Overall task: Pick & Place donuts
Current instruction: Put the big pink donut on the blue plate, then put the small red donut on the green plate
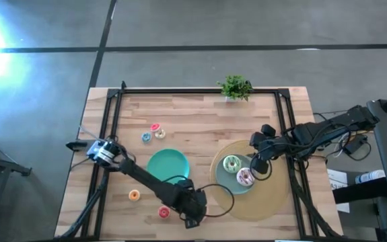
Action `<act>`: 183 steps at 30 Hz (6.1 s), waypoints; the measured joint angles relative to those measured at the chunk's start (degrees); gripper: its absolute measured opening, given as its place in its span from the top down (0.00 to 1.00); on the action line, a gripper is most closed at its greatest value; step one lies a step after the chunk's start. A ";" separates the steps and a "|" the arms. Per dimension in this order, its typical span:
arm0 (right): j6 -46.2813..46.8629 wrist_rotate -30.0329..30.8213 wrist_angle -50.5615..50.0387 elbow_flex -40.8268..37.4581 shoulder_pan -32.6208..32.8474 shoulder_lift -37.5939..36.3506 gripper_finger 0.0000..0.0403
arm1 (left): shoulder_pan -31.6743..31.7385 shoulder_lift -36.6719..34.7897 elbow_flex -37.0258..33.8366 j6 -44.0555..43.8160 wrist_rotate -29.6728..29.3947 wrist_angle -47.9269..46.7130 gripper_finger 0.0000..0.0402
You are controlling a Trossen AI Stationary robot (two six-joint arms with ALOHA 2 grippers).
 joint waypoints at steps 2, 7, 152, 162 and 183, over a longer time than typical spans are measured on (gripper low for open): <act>0.00 0.03 0.00 -0.08 0.00 0.00 0.46 | 0.37 -0.04 0.04 -0.10 -0.23 0.22 0.53; -0.17 0.05 0.01 -0.43 0.00 0.00 0.46 | 1.33 -0.07 -2.17 -0.40 0.24 2.36 0.53; 26.36 15.18 -2.01 -4.20 5.08 -8.11 0.46 | 38.55 -33.42 -29.74 2.14 -6.09 -15.64 1.00; 23.58 15.27 -2.00 -4.25 5.05 -8.11 0.46 | 15.00 -30.78 -29.86 -15.41 -5.32 -18.26 1.00; 20.28 16.56 -1.97 -4.29 4.33 -8.11 0.46 | 12.25 -26.38 -28.36 -22.56 3.89 -24.67 0.72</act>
